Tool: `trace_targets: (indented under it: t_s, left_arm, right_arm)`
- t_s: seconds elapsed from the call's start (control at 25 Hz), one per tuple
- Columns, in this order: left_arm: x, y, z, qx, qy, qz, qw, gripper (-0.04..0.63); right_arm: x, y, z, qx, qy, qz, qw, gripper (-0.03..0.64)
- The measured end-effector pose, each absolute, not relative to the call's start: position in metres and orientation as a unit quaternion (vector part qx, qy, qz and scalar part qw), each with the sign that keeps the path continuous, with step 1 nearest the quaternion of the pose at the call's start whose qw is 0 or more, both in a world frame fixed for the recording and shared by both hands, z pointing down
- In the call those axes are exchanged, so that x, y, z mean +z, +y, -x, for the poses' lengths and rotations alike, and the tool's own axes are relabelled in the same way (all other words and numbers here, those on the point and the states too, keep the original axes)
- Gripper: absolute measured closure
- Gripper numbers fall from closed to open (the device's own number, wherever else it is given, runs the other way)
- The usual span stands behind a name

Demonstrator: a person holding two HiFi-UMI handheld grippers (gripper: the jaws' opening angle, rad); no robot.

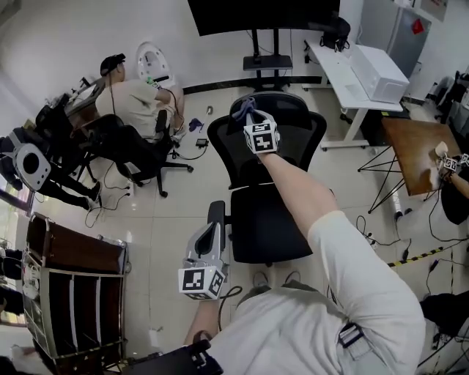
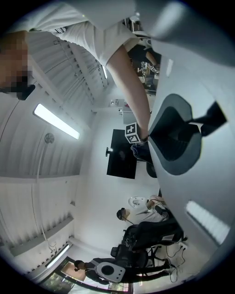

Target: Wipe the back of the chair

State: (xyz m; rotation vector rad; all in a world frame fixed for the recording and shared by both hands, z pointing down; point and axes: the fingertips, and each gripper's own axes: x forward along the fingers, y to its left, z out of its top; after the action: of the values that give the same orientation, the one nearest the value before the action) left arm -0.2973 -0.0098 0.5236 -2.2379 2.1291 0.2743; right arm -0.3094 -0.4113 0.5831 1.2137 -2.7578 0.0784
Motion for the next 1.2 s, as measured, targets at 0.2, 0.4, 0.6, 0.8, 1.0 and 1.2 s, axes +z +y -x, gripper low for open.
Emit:
trace_targets:
  t_s: [0.2, 0.4, 0.6, 0.8, 1.0, 1.2]
  left_arm:
    - [0.497, -0.037, 0.243, 0.092, 0.654, 0.750, 0.031, 0.468]
    - [0.482, -0.041, 0.214, 0.100, 0.605, 0.789, 0.040, 0.468]
    - [0.467, -0.043, 0.187, 0.108, 0.570, 0.814, 0.025, 0.468]
    - [0.462, -0.040, 0.169, 0.100, 0.568, 0.816, 0.028, 0.468]
    - [0.478, -0.042, 0.190, 0.094, 0.594, 0.798, 0.034, 0.468]
    - [0.489, -0.050, 0.202, 0.082, 0.632, 0.771, 0.026, 0.468]
  right_arm:
    - [0.575, -0.435, 0.211, 0.029, -0.891, -0.448, 0.067, 0.584]
    - [0.574, -0.438, 0.123, 0.016, -0.859, -0.505, 0.075, 0.584]
    - [0.560, -0.429, 0.099, 0.035, -0.853, -0.515, 0.073, 0.584]
    - [0.552, -0.386, 0.153, 0.036, -0.879, -0.472, 0.052, 0.584]
    - [0.608, -0.354, 0.272, 0.036, -0.915, -0.395, 0.076, 0.584]
    - [0.639, -0.375, 0.307, 0.037, -0.927, -0.362, 0.093, 0.584]
